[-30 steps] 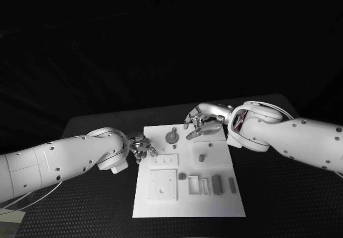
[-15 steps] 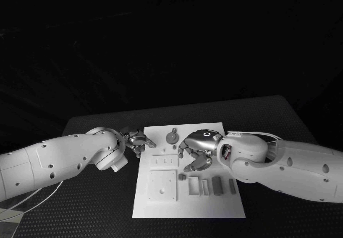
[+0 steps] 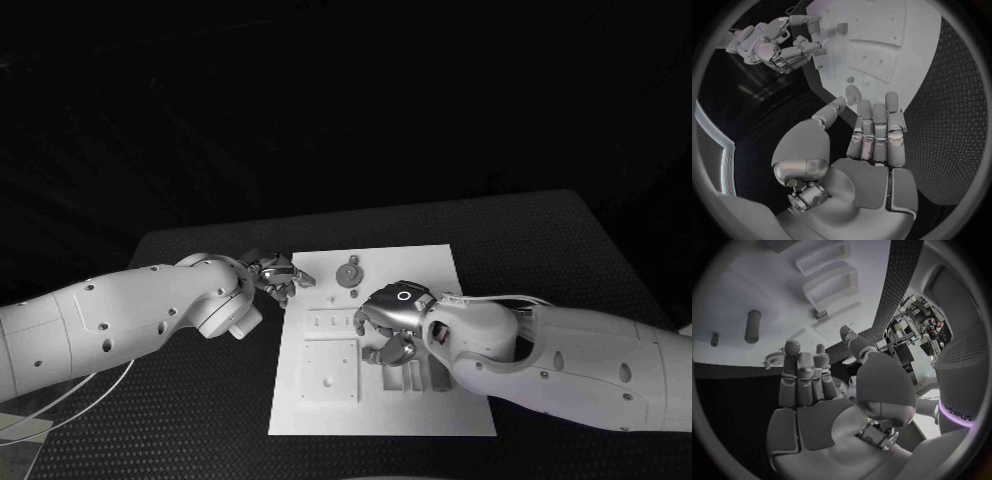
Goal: Assemble the parts on the task board
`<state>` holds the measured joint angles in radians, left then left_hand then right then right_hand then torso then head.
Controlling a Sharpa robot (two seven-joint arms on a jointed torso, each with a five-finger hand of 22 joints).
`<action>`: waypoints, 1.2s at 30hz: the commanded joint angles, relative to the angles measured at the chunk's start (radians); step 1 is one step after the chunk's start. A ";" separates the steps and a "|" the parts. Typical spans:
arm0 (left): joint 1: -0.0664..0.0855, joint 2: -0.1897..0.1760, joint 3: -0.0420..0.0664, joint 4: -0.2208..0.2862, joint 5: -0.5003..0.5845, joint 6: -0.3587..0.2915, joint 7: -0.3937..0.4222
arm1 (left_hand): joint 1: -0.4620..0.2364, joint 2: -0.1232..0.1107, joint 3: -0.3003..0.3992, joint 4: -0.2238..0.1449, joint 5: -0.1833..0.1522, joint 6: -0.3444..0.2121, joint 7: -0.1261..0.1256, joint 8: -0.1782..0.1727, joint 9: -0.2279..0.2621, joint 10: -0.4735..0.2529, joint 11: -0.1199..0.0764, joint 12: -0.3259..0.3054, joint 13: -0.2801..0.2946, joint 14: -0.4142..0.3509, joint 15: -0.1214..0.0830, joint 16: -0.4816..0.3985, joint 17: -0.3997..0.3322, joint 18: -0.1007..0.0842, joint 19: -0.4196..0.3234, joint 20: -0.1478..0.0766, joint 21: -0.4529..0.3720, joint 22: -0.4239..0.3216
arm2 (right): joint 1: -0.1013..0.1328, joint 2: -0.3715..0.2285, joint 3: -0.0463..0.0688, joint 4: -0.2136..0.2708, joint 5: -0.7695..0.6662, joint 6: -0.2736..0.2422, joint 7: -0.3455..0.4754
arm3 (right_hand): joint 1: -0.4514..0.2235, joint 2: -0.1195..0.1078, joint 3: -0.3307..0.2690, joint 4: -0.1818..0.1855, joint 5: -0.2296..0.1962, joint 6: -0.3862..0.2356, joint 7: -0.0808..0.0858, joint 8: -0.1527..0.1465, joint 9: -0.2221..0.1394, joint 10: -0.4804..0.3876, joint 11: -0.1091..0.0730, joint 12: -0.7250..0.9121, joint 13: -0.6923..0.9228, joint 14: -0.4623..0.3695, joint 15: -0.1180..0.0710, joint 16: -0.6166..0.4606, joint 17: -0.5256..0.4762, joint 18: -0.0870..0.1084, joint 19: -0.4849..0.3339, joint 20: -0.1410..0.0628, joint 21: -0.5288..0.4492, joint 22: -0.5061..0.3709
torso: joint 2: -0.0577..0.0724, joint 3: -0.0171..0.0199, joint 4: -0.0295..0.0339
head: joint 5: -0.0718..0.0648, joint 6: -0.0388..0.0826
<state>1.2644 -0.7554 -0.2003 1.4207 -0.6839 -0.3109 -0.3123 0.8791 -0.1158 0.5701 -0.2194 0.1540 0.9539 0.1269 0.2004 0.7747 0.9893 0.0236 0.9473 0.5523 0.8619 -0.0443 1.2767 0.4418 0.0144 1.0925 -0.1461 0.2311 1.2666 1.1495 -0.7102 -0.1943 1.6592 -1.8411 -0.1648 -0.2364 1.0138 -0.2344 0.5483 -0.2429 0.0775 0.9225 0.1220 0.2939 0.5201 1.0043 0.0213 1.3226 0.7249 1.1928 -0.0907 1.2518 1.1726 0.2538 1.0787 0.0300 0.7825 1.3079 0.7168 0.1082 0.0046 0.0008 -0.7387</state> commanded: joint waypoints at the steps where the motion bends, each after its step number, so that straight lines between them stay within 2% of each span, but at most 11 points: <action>1: 0.001 0.001 0.001 0.001 0.049 -0.032 0.037 | 0.013 0.001 -0.004 0.006 0.003 -0.002 0.005 0.006 -0.003 -0.007 0.003 -0.025 -0.021 -0.009 0.013 -0.023 -0.016 -0.008 -0.011 0.012 -0.020 -0.015 | -0.009 0.011 0.001 -0.014 -0.056 -0.010 -0.046 | -0.003 -0.008 0.008 0.004 -0.001 0.012 0.003 -0.002 0.002 -0.002 -0.008 0.002 0.004 -0.009 -0.001 0.007 -0.005 0.008 -0.010 0.000 0.007 0.024 | 0.000 0.0002 0.0001 | 0.000 -0.002; 14: 0.001 0.001 0.001 0.000 0.062 -0.004 0.044 | 0.013 -0.002 -0.010 0.011 -0.005 -0.005 0.007 0.008 -0.006 -0.003 0.004 -0.038 -0.034 -0.007 0.020 -0.033 -0.025 -0.001 -0.009 0.021 -0.032 -0.025 | -0.033 0.046 0.000 -0.053 -0.075 0.020 -0.090 | -0.032 -0.029 0.016 0.046 -0.002 0.025 0.000 0.000 0.005 -0.003 -0.011 -0.009 0.019 -0.028 -0.004 0.029 -0.034 0.008 -0.027 0.003 0.019 0.022 | 0.000 -0.0005 0.0010 | 0.003 -0.006; 16: 0.001 0.001 0.001 0.000 0.069 0.000 0.045 | 0.007 -0.009 -0.015 0.018 -0.026 -0.007 0.007 0.009 -0.008 -0.002 0.004 -0.042 -0.039 -0.006 0.023 -0.036 -0.028 0.001 -0.008 0.023 -0.037 -0.028 | -0.034 0.049 0.000 -0.058 -0.074 0.026 -0.088 | -0.032 -0.029 0.018 0.047 -0.002 0.026 -0.001 0.000 0.005 -0.003 -0.011 -0.010 0.020 -0.029 -0.004 0.030 -0.036 0.008 -0.027 0.003 0.020 0.022 | 0.000 -0.0004 0.0014 | 0.003 -0.008; 17: 0.001 0.001 0.000 0.000 0.072 0.002 0.047 | 0.001 -0.016 -0.019 0.029 -0.072 -0.007 0.006 0.010 -0.009 0.000 0.005 -0.044 -0.043 -0.005 0.023 -0.038 -0.030 0.004 -0.006 0.027 -0.042 -0.031 | -0.035 0.050 0.000 -0.060 -0.073 0.030 -0.088 | -0.032 -0.029 0.018 0.048 -0.002 0.027 -0.001 0.000 0.005 -0.003 -0.012 -0.010 0.021 -0.029 -0.005 0.031 -0.037 0.008 -0.027 0.003 0.021 0.021 | 0.000 -0.0002 0.0014 | 0.003 -0.008; 18: 0.001 0.001 0.000 -0.001 0.072 0.007 0.047 | -0.003 -0.023 -0.021 0.035 -0.089 -0.008 0.007 0.010 -0.010 0.000 0.004 -0.045 -0.045 -0.005 0.025 -0.038 -0.031 0.005 -0.005 0.027 -0.044 -0.033 | -0.038 0.050 -0.001 -0.060 -0.073 0.033 -0.088 | -0.032 -0.029 0.018 0.050 -0.002 0.028 -0.001 0.001 0.006 -0.003 -0.012 -0.010 0.022 -0.029 -0.005 0.032 -0.038 0.008 -0.028 0.003 0.021 0.021 | 0.000 -0.0001 0.0017 | 0.004 -0.008; 22: 0.001 0.000 0.000 -0.002 0.079 0.035 0.046 | -0.076 -0.030 -0.090 0.060 -0.102 -0.011 0.008 0.012 -0.013 0.000 0.005 -0.049 -0.051 -0.007 0.029 -0.040 -0.035 0.010 -0.005 0.030 -0.055 -0.039 | -0.047 0.052 -0.001 -0.068 -0.071 0.045 -0.085 | -0.031 -0.028 0.020 0.053 -0.002 0.032 -0.003 0.002 0.007 -0.002 -0.013 -0.011 0.024 -0.031 -0.006 0.037 -0.042 0.008 -0.029 0.003 0.024 0.021 | 0.000 0.0001 0.0006 | 0.005 -0.010; 28: 0.001 0.001 0.000 -0.004 0.087 0.072 0.045 | -0.265 -0.023 -0.173 0.170 -0.105 -0.012 0.002 0.007 -0.024 0.004 -0.002 -0.053 -0.056 -0.008 0.024 -0.040 -0.036 0.023 -0.007 0.027 -0.072 -0.054 | -0.052 0.055 -0.002 -0.081 -0.072 0.046 -0.085 | -0.029 -0.026 0.022 0.054 -0.002 0.033 -0.003 0.003 0.007 -0.002 -0.014 -0.012 0.026 -0.032 -0.006 0.039 -0.044 0.008 -0.029 0.002 0.025 0.021 | -0.001 0.0005 -0.0001 | 0.007 -0.012; 30: 0.001 0.002 0.000 -0.004 0.087 0.072 0.042 | -0.350 -0.008 -0.194 0.245 -0.105 -0.011 0.001 0.004 -0.030 0.005 -0.003 -0.055 -0.058 -0.008 0.022 -0.039 -0.036 0.026 -0.007 0.026 -0.078 -0.058 | -0.053 0.056 -0.002 -0.084 -0.072 0.048 -0.084 | -0.028 -0.025 0.022 0.054 -0.002 0.035 -0.004 0.003 0.008 -0.001 -0.014 -0.012 0.027 -0.032 -0.007 0.040 -0.046 0.008 -0.030 0.002 0.026 0.021 | -0.001 0.0007 0.0000 | 0.008 -0.012; 33: 0.000 0.000 0.000 -0.005 0.076 0.088 0.059 | -0.489 0.055 -0.260 0.417 -0.100 -0.015 0.000 0.000 -0.038 -0.002 -0.004 -0.057 -0.059 -0.019 0.020 -0.037 -0.035 0.031 -0.020 0.023 -0.087 -0.057 | -0.056 0.057 -0.003 -0.087 -0.072 0.048 -0.082 | -0.027 -0.024 0.022 0.055 -0.002 0.036 -0.004 0.004 0.008 -0.001 -0.015 -0.012 0.028 -0.032 -0.007 0.042 -0.047 0.008 -0.030 0.002 0.026 0.021 | -0.001 0.0012 0.0000 | 0.009 -0.013; 35: 0.000 0.000 0.000 -0.002 0.064 0.080 0.071 | -0.423 0.052 -0.303 0.504 0.032 -0.016 0.006 0.002 -0.044 -0.012 -0.005 -0.051 -0.054 -0.031 0.023 -0.028 -0.029 0.027 -0.031 0.025 -0.083 -0.038 | -0.060 0.058 -0.004 -0.088 -0.072 0.043 -0.081 | -0.026 -0.024 0.023 0.055 -0.002 0.036 -0.004 0.004 0.008 -0.001 -0.015 -0.013 0.028 -0.033 -0.007 0.043 -0.048 0.008 -0.030 0.002 0.027 0.021 | 0.000 0.0012 -0.0005 | 0.009 -0.014; 36: 0.000 0.001 0.000 -0.001 0.066 0.078 0.075 | -0.397 0.052 -0.320 0.511 0.177 -0.012 0.003 0.007 -0.044 -0.017 0.000 -0.049 -0.052 -0.037 0.026 -0.027 -0.028 0.024 -0.034 0.030 -0.081 -0.029 | -0.061 0.059 -0.004 -0.090 -0.072 0.043 -0.079 | -0.025 -0.024 0.023 0.054 -0.002 0.036 -0.004 0.004 0.008 -0.001 -0.015 -0.013 0.029 -0.033 -0.007 0.043 -0.049 0.008 -0.031 0.002 0.027 0.021 | 0.000 0.0011 -0.0006 | 0.009 -0.014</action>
<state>1.2642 -0.7556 -0.2008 1.4158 -0.6114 -0.2593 -0.2732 0.4711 -0.0640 0.2584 0.2827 0.2982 0.9394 0.1301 0.2045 0.7308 0.9771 0.0216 0.8945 0.4986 0.8311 -0.0168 1.2468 0.4130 0.0390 1.0628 -0.1163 0.1470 1.2346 1.0905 -0.6527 -0.1977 1.5703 -1.8989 -0.1335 -0.3168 0.9874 -0.2607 0.5701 -0.1957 0.0775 0.9430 0.1083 0.2940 0.5272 1.0045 0.0140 1.3136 0.7526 1.1647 -0.0983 1.2894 1.1247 0.2547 1.0551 0.0320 0.8049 1.3076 0.7161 0.1090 0.0045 0.0092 -0.7518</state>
